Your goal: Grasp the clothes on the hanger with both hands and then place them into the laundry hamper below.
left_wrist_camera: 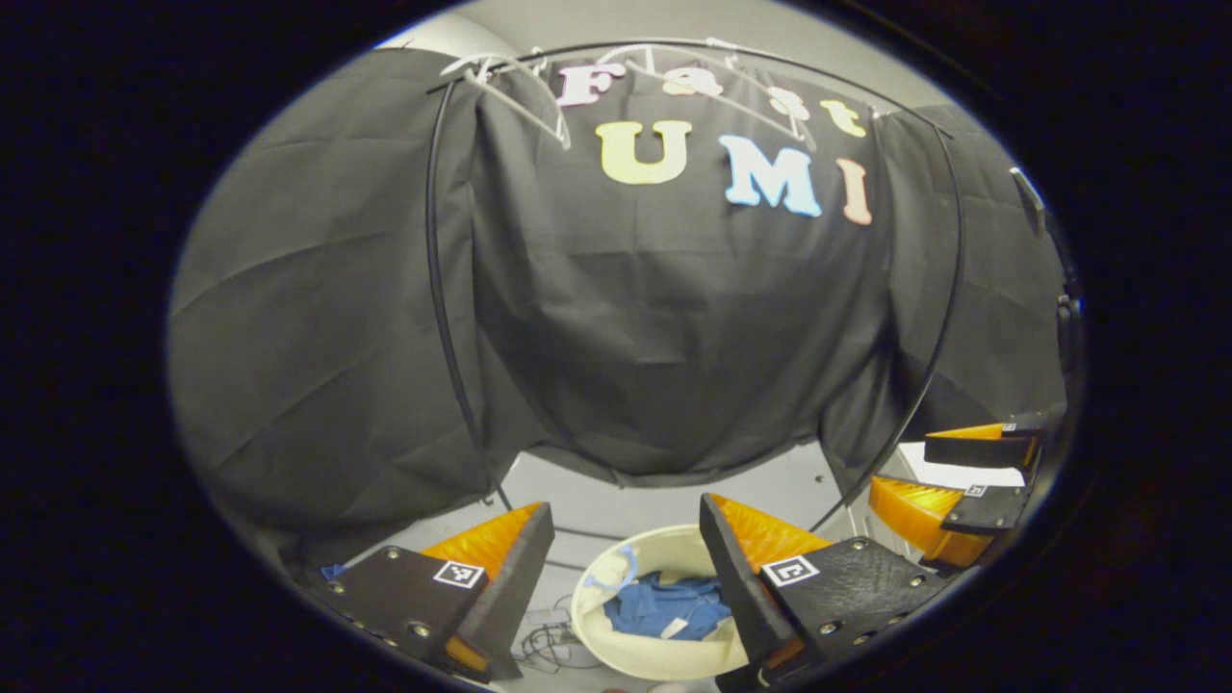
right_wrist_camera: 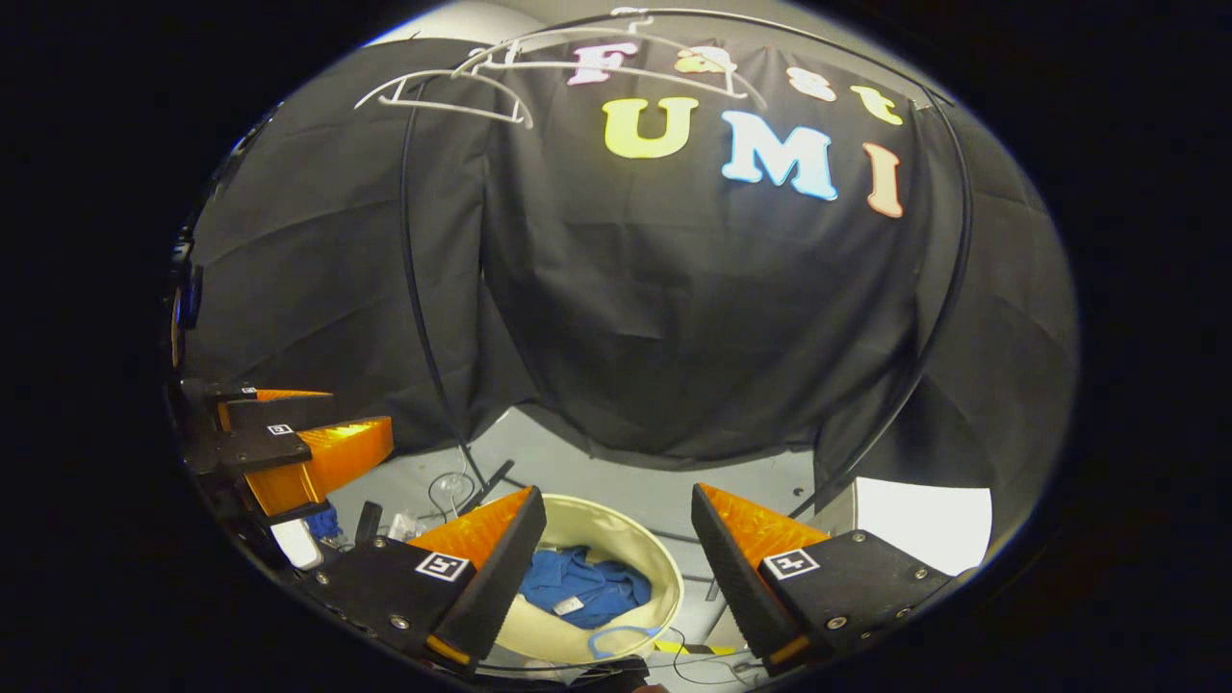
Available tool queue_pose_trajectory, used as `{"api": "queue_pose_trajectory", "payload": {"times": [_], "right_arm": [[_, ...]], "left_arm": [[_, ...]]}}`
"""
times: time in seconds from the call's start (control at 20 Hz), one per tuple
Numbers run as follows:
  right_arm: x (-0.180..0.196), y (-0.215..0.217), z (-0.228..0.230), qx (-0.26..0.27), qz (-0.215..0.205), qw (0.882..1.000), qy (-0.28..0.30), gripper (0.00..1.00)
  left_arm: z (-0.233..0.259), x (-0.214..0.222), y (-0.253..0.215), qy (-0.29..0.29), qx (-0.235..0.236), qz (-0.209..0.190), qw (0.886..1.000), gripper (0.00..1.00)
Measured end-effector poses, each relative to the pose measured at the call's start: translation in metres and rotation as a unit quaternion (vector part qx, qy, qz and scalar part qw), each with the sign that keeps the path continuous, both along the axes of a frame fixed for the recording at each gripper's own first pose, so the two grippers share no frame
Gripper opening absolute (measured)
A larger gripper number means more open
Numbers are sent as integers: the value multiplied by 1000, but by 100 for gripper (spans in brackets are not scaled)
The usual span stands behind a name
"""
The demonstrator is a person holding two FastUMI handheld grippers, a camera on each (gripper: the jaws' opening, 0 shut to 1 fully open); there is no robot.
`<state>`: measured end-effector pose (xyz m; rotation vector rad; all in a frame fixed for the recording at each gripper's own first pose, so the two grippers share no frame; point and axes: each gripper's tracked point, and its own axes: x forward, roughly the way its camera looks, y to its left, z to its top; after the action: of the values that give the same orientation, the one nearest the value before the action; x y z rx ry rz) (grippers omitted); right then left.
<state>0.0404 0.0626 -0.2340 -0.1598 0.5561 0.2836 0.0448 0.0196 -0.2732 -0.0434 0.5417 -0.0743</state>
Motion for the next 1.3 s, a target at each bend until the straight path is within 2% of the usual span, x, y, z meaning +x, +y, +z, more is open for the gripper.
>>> {"api": "queue_pose_trajectory", "payload": {"times": [0.25,0.3,0.35,0.55,0.8,1.0,1.3], "right_arm": [[18,-17,72,30,-31,997,-71,95],[18,-21,85,37,-37,995,-80,95],[17,-25,97,44,-44,994,-89,95],[16,-47,155,52,-75,984,-153,95],[4,-70,217,45,-92,967,-232,94],[-5,-87,242,51,-113,955,-269,94],[-23,-103,235,53,-147,951,-266,95]], "left_arm": [[93,29,-18,-92,-11,-26,995,94],[111,30,-19,-109,-11,-29,994,82],[129,32,-22,-125,-15,-33,992,94],[182,28,-25,-174,-27,-40,984,94],[237,24,-24,-216,-33,-39,975,94],[274,7,-16,-255,-31,-31,966,94],[286,-13,4,-278,-13,-11,960,94]]}}
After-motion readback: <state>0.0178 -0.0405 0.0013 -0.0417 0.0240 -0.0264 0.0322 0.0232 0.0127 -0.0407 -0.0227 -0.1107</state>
